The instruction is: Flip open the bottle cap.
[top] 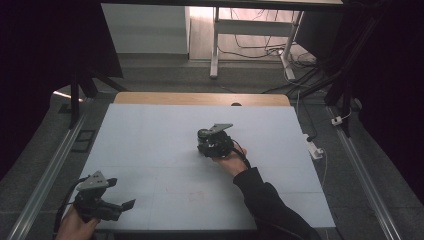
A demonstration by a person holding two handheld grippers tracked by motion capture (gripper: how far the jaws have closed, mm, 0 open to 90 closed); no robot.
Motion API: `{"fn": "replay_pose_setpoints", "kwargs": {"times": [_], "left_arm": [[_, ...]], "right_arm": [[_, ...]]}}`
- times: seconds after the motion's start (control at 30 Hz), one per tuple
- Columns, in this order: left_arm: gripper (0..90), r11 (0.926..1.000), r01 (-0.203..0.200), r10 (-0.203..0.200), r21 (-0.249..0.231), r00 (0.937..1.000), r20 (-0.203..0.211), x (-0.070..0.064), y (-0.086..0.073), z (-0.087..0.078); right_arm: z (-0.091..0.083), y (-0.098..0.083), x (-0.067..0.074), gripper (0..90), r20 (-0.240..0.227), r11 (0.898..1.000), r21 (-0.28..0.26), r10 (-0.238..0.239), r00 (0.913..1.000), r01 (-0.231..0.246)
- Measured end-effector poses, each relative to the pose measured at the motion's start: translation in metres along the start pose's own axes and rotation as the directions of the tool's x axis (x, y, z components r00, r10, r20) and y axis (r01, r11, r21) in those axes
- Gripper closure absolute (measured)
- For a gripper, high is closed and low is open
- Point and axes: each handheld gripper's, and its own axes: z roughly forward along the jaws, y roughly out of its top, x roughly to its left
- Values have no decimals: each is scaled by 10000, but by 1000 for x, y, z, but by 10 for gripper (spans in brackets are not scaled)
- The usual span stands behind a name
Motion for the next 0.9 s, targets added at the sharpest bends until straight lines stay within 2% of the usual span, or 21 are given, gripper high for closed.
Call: {"fn": "replay_pose_setpoints", "kwargs": {"times": [0.43,0.63,0.9], "left_arm": [[0,9988,-414,419,-250,9988,233,6,33,27],[0,9984,-253,265,-507,9994,233,12,45,37],[0,9981,-569,573,-242,9982,189,13,62,57]], "right_arm": [[0,-1,0,524,-15,10000,-43,-34,10000,33],[0,-1,0,524,-20,10000,-40,-49,10000,49],[0,0,0,523,-43,10000,-6,-77,10000,77]]}}
